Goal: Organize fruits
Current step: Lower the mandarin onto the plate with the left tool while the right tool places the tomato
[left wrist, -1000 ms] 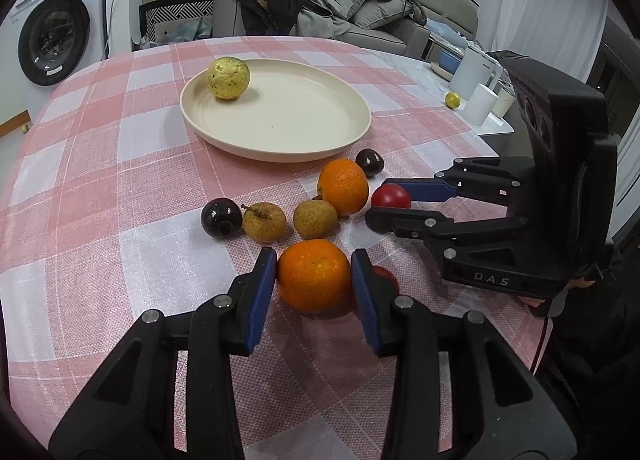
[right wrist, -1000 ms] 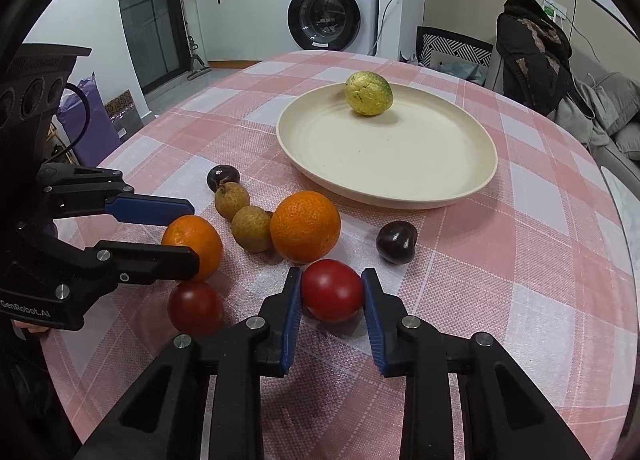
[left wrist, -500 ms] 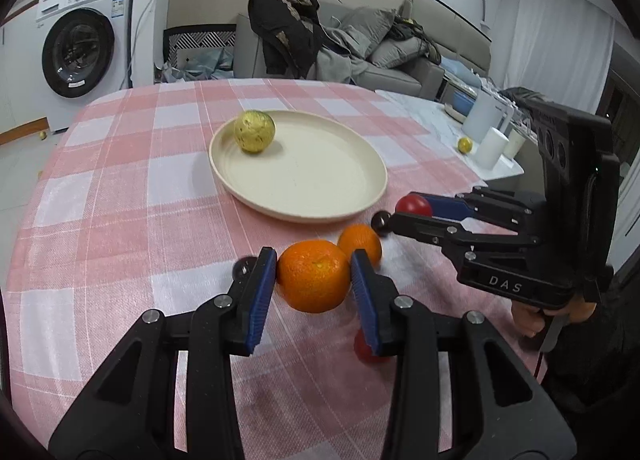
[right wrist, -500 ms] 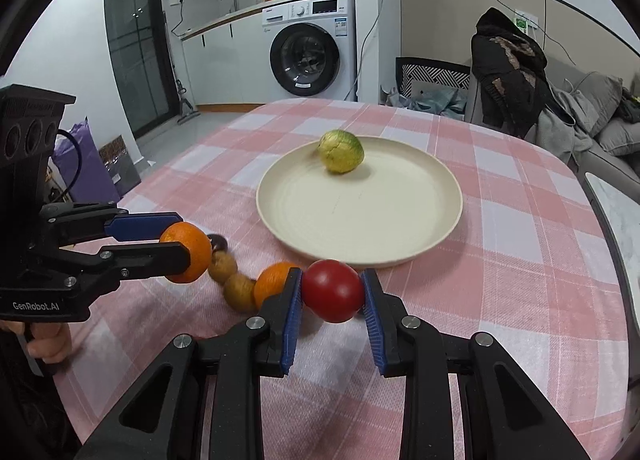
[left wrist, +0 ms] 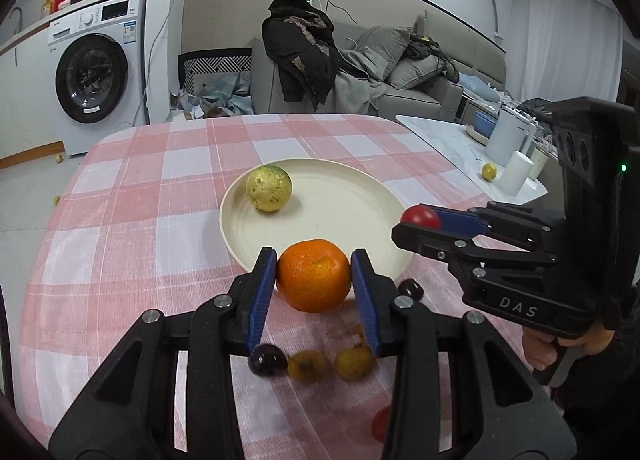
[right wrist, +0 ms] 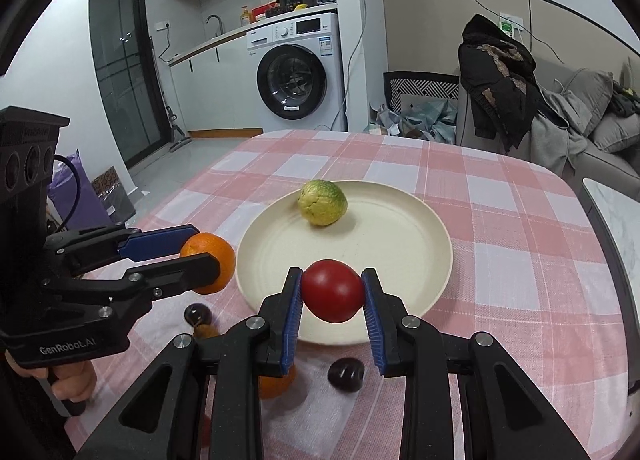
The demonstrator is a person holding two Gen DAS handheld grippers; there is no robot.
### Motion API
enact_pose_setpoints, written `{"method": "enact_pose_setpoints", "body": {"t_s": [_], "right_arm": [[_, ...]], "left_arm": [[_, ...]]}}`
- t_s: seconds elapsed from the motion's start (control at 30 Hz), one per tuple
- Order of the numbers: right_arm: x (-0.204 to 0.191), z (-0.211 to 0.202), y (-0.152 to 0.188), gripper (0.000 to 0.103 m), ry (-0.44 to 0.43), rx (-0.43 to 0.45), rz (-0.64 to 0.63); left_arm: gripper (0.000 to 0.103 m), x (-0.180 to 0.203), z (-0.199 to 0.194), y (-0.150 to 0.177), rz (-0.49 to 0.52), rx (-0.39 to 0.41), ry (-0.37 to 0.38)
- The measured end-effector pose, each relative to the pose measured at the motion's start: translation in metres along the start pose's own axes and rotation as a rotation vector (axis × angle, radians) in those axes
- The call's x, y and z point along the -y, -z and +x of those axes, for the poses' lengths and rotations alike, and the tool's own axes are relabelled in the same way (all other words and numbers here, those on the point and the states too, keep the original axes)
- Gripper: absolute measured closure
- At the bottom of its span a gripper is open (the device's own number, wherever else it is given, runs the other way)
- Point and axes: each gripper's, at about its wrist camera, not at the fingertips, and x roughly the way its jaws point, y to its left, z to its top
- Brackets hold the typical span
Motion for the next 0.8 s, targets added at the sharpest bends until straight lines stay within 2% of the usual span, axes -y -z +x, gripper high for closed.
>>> {"method": "enact_pose_setpoints", "body": {"t_s": [0.4,0.67,0.73,0.8], "right_arm": [[0.025,0.025,-0.001,0.073,0.045,-0.031,0.072],[0.029,0.031,0.002,0.073,0.059,-0.037,0.083],[0.029,0.031,0.002,0.069,0.058,-0.037,0.085],[0.03,0.029,0.003,0.061,0.058,-0.029,0.087]], "left_arm": [[0.068,-0.001,0.047,-0.012,0.006,-0.011,-0.079],[0.068,-0.003,0.057,-0.01,0.017,-0.001,-0.098],[0.067,-0.004,0.058,-0.01,0.017,-0.003,-0.103],[0.063,-0.005,0.059,-0.009,0.007,-0.016,-0.109]]}}
